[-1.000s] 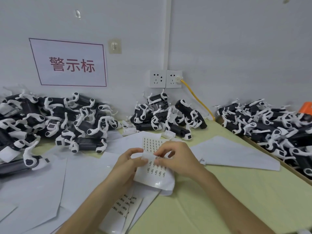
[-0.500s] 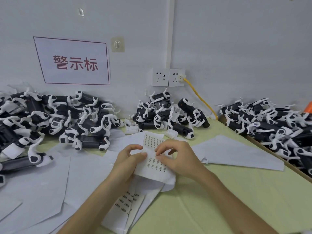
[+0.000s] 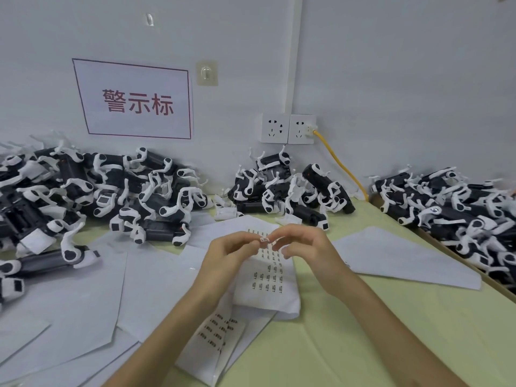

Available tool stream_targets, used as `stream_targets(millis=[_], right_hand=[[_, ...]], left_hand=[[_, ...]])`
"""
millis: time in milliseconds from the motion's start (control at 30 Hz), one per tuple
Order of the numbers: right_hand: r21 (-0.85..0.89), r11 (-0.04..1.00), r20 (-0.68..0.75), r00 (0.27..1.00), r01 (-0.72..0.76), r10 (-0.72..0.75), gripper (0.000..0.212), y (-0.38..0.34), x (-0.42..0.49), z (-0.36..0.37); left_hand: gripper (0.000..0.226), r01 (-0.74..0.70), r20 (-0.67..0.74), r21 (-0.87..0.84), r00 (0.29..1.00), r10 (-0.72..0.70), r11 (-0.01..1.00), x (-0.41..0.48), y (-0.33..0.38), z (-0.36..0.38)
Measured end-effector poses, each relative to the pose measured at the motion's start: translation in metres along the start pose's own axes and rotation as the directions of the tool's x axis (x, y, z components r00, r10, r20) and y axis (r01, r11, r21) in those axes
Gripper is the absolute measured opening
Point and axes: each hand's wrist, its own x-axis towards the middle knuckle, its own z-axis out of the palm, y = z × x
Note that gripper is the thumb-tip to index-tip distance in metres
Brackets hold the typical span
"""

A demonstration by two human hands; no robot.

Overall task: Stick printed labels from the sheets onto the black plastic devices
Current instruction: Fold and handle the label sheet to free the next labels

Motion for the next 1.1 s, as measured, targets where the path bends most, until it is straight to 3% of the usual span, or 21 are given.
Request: stream_targets(millis=[133, 233, 300, 400, 667, 867, 1100], right_hand=[[0.021, 1.000, 0.005, 1.000, -0.008, 0.008, 0.029, 0.001, 0.001, 0.000], [-0.056, 0.998, -0.020, 0.999, 0.033, -0.034, 0.023, 0.002, 0.001, 0.003], [-0.245, 0.966, -0.051, 0.993, 0.088, -0.104, 0.032, 0.007, 0.001, 0.004], [-0.487, 0.855, -0.016, 0.977, 0.177, -0.212, 0.032, 0.016, 0.000, 0.005], [-0.613, 0.763, -0.029, 0.959, 0.204, -0.280, 0.021, 0.019, -0.001, 0.006], [-0.626, 0.730, 0.070, 0.952, 0.273, -0.297, 0.011, 0.011, -0.004, 0.010], [-0.666, 0.693, 0.070, 0.948, 0.276, -0.311, 0.008, 0.009, -0.005, 0.012]], left_hand=[[0.006, -0.041, -0.024, 0.024, 0.999, 0.042, 0.999, 0.000, -0.004, 0.001], [0.014, -0.121, -0.064, 0.197, 0.989, 0.136, 0.973, 0.000, -0.006, 0.000], [0.015, -0.205, -0.028, 0.440, 0.970, 0.242, 0.874, -0.002, -0.009, 0.001], [0.009, -0.285, 0.096, 0.741, 0.941, 0.324, 0.608, -0.005, -0.012, 0.003], [0.020, -0.280, 0.109, 0.767, 0.944, 0.313, 0.577, -0.002, -0.015, 0.000], [0.008, -0.296, 0.126, 0.810, 0.931, 0.343, 0.506, 0.001, -0.023, 0.000], [0.005, -0.314, 0.155, 0.849, 0.917, 0.367, 0.425, 0.001, -0.021, 0.000]])
